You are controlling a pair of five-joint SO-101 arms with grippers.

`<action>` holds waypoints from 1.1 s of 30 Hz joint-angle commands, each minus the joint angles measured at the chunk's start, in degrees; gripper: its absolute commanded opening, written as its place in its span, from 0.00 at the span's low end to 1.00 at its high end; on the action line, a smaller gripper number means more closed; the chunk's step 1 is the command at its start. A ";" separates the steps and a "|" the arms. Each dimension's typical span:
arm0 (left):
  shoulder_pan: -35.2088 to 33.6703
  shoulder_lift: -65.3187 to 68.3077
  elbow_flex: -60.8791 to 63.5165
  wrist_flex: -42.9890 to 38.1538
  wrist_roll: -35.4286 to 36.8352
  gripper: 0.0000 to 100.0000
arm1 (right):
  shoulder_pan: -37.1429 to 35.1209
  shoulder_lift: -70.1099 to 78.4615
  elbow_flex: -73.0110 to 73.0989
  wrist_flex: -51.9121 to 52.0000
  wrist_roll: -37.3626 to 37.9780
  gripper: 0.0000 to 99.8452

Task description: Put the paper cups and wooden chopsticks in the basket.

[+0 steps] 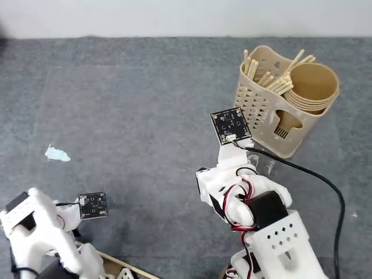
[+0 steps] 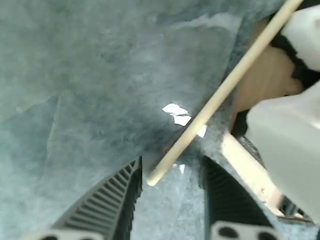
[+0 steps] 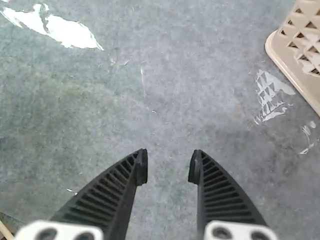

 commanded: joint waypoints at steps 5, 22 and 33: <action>0.44 -1.76 0.92 -5.54 -0.70 0.17 | 0.40 -0.31 0.00 -0.57 -0.35 0.15; 0.18 -2.29 0.04 -5.19 3.43 0.01 | 0.31 -0.31 -0.09 -0.92 -0.35 0.15; 0.44 -2.20 -18.95 19.78 3.60 0.01 | 0.22 -0.31 -0.26 -1.10 -0.44 0.15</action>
